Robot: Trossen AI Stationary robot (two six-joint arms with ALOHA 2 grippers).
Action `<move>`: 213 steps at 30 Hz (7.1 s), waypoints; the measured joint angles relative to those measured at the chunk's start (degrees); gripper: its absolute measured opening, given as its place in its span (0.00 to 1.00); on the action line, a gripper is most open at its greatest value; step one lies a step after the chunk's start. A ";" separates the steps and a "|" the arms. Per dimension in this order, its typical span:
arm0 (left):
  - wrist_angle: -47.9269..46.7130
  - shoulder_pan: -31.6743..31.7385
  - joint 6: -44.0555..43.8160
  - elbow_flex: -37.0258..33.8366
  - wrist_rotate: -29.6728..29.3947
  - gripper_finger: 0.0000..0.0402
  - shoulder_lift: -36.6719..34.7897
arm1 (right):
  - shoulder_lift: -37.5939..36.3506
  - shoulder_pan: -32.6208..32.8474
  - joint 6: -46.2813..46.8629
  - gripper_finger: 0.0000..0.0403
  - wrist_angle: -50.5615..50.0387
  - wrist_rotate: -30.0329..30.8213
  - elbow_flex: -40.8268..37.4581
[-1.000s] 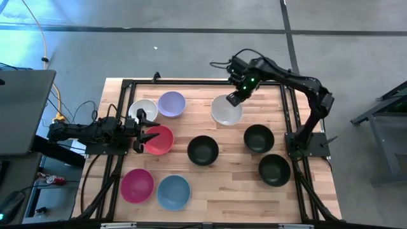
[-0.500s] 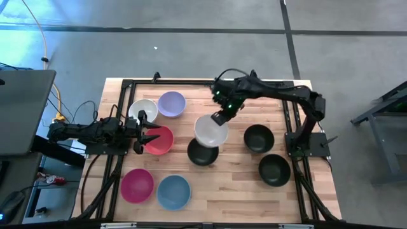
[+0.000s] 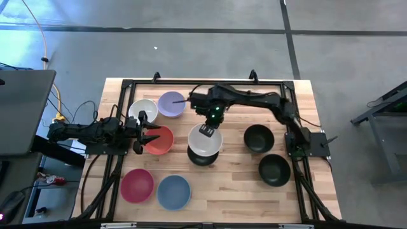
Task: Nest bowls inside each other
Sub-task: Stack the right white bowl on top of the black bowl, then stack the violet bowl on top of the white bowl
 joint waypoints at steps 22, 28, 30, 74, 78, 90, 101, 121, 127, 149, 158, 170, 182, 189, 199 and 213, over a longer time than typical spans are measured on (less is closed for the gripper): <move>-0.03 0.00 0.00 0.00 0.50 0.46 0.02 | 6.59 1.18 -6.34 0.00 4.00 -2.87 2.89; -0.15 0.00 0.02 0.00 1.53 0.46 0.02 | 7.34 1.18 -6.34 0.00 4.23 -2.89 2.87; -0.23 0.00 0.02 0.00 1.53 0.46 0.02 | 8.45 1.22 -6.56 0.00 3.48 -3.08 2.83; -0.25 0.04 -1.49 0.55 -3.91 0.46 5.33 | -8.20 -2.83 -24.42 0.40 11.00 -7.80 6.54; -0.26 0.04 -1.46 2.91 -10.87 0.46 7.21 | -14.07 -4.13 -27.50 0.40 17.21 -7.77 6.56; -15.19 7.59 0.56 22.50 -27.67 0.46 20.28 | -22.54 -8.02 -24.63 0.40 20.12 2.25 6.56; -32.14 29.49 16.98 42.78 -9.22 0.46 46.94 | -22.52 -7.87 -26.51 0.40 16.94 -2.22 6.54; -44.87 63.14 38.05 60.03 17.76 0.46 80.08 | -22.52 -6.71 -31.31 0.40 12.17 -11.46 6.52; -49.55 62.41 33.70 62.57 13.03 0.46 85.53 | -22.52 -6.71 -33.29 0.40 12.75 -11.46 6.51; -45.57 59.66 25.94 62.55 14.80 0.46 92.49 | -22.50 -6.71 -33.03 0.40 13.43 -11.46 6.52; -44.30 57.90 25.50 62.55 16.33 0.46 93.31 | -22.50 -6.72 -32.85 0.40 13.85 -11.44 6.52; -44.93 57.69 25.51 62.55 15.98 0.46 93.31 | -22.47 -6.72 -32.23 0.40 13.80 -11.44 6.52; -46.60 57.68 25.94 62.55 13.07 0.40 93.31 | -22.47 -6.73 -32.70 0.40 13.82 -11.44 6.52; -46.97 57.68 25.97 62.55 13.07 0.29 93.31 | -22.47 -6.72 -32.49 0.40 14.04 -11.44 6.52; -47.01 57.27 26.58 62.55 13.09 0.10 93.31 | -22.47 -6.73 -32.31 0.40 14.04 -11.44 6.52; -46.23 57.01 25.82 65.03 13.25 0.01 93.26 | -22.47 -6.72 -32.54 0.40 14.03 -10.95 6.52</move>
